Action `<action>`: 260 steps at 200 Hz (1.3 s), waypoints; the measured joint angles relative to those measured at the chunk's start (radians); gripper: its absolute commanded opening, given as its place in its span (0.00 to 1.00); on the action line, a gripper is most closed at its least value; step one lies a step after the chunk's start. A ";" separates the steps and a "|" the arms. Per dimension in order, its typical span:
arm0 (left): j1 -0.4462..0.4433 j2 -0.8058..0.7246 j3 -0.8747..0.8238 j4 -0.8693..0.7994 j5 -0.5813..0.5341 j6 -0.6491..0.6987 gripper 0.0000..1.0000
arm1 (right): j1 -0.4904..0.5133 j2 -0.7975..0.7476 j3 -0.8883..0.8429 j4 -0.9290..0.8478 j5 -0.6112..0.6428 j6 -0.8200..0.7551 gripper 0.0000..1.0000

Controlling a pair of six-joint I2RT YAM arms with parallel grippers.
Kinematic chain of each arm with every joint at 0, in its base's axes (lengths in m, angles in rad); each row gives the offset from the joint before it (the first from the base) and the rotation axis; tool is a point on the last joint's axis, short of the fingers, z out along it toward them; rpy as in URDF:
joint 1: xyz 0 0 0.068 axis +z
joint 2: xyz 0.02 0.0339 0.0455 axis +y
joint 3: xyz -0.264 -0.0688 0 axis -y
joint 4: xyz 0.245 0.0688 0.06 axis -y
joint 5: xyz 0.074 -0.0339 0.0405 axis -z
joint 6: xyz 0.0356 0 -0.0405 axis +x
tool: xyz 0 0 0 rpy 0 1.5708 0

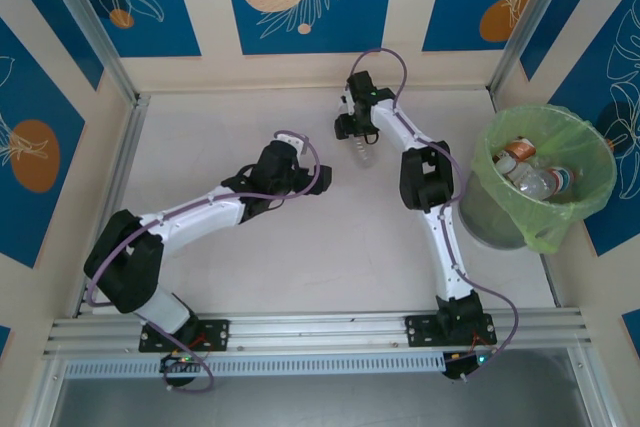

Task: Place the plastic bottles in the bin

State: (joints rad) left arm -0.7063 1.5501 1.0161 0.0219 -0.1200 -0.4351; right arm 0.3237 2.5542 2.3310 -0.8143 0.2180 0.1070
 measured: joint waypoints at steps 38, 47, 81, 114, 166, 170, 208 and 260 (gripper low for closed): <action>0.000 -0.001 0.000 0.000 0.008 0.000 1.00 | 0.001 -0.114 -0.135 0.066 -0.009 0.000 0.63; 0.000 -0.003 0.000 0.000 0.014 0.000 1.00 | 0.003 -0.154 -0.187 0.087 -0.012 0.000 0.63; 0.000 -0.017 -0.010 0.024 0.046 0.000 1.00 | 0.016 -0.334 -0.417 0.180 -0.032 0.009 0.62; 0.000 -0.056 -0.043 0.067 0.070 -0.001 1.00 | 0.028 -0.524 -0.640 0.270 -0.051 0.043 0.61; 0.002 -0.101 -0.056 0.091 0.099 -0.010 1.00 | 0.044 -0.800 -0.888 0.388 -0.088 0.091 0.61; 0.002 -0.103 -0.056 0.091 0.108 -0.008 1.00 | 0.044 -0.819 -0.899 0.393 -0.090 0.094 0.61; 0.002 -0.111 -0.055 0.091 0.216 0.007 1.00 | 0.053 -0.966 -0.987 0.443 -0.126 0.107 0.61; 0.002 -0.113 -0.055 0.145 0.365 -0.001 1.00 | 0.067 -1.137 -1.078 0.488 -0.169 0.111 0.61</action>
State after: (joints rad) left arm -0.7040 1.4368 0.9607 0.1669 0.2447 -0.4358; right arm 0.3908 1.4174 1.2533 -0.3267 0.0494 0.2180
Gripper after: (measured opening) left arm 0.996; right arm 0.612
